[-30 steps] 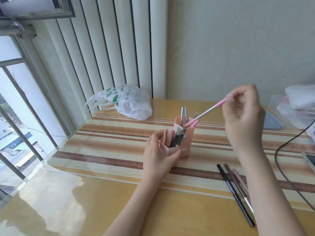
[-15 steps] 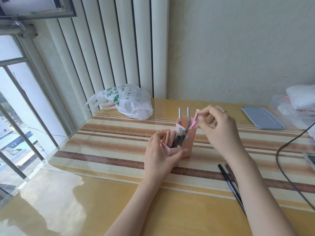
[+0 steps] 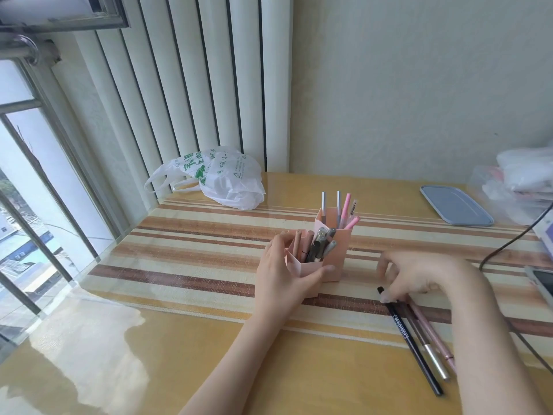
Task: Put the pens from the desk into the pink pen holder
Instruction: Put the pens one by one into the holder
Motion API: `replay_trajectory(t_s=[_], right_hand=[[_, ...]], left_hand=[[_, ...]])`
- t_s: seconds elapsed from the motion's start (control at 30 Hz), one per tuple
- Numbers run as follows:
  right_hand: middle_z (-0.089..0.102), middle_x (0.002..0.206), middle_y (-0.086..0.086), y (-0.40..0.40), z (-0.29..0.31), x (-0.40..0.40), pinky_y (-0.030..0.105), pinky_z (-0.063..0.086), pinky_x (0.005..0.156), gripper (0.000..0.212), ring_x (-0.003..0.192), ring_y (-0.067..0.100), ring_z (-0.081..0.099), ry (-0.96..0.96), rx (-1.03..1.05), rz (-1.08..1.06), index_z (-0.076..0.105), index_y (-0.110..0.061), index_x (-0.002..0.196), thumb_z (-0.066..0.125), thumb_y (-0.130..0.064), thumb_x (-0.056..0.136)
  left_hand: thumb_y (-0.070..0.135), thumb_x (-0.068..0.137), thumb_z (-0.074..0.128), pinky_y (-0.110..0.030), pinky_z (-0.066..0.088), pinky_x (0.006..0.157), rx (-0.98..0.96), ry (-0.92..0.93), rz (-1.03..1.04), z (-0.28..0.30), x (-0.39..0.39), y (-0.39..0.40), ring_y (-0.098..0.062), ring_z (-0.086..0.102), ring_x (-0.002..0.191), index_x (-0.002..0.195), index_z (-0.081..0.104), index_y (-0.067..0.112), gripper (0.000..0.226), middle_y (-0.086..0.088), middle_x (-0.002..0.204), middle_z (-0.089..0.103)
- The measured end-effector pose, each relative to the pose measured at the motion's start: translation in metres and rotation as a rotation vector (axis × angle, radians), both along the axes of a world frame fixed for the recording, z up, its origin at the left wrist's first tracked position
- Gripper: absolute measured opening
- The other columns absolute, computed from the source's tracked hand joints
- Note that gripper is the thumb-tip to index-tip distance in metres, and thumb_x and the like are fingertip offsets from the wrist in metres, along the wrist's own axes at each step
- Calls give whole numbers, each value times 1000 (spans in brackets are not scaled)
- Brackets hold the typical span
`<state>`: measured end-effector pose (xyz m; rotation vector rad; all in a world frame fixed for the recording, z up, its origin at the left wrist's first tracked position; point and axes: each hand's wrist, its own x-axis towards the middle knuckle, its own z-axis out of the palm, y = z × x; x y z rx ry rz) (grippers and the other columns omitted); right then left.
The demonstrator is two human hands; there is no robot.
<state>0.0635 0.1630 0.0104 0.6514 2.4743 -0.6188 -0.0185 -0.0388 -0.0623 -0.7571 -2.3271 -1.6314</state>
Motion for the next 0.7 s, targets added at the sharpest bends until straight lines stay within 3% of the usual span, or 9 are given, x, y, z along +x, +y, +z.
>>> replay_trajectory(t_s=[0.07,0.17,0.27,0.33,0.43,0.6,0.7], right_hand=[[63,98,1,-8,-7,-9,33,52,80,43,85,20,61,-6,57,14,51,-16,108,79,-20,75],[53,95,1,-21,-12,-18,26,45,59,49,88,22,54,-46,149,46,50,-10,118,77,-19,78],[55,85,0,-21,-14,-19,24,40,49,29,77,21,55,25,94,14,53,-13,101,70,-11,78],[60,85,4,-14,-15,-18,24,43,51,14,67,18,55,170,-19,-68,56,-17,90,62,-9,80],[63,83,10,-2,-13,-18,23,48,47,11,59,15,57,457,-232,-238,62,-17,88,57,-8,86],[70,94,8,0,-6,-17,26,58,57,21,75,16,69,810,-510,-354,71,-24,91,58,-8,91],[70,98,4,-3,-2,-17,38,60,69,26,81,17,69,955,-561,-334,72,-29,94,55,-9,94]], left_hand=[[46,59,86,-38,49,79,0,14,0,0,0,0,-18,59,92,107,54,20,63,6,98,64],[46,59,86,-38,49,79,-3,25,1,0,0,0,-19,59,91,106,54,19,63,5,97,64],[49,58,84,-36,49,78,-8,30,6,1,0,0,-17,59,89,106,54,19,64,6,96,63],[50,59,84,-36,49,77,-10,30,6,0,0,0,-17,59,89,106,54,19,64,6,96,63],[56,57,79,-34,49,76,-8,25,3,1,0,-1,-16,59,89,105,53,22,64,7,96,63],[59,56,77,-28,46,75,-11,22,5,1,1,-1,-14,58,89,107,53,23,66,9,98,63],[55,58,80,-27,45,74,-11,29,1,1,0,-1,-15,58,88,107,53,21,65,8,97,63]])
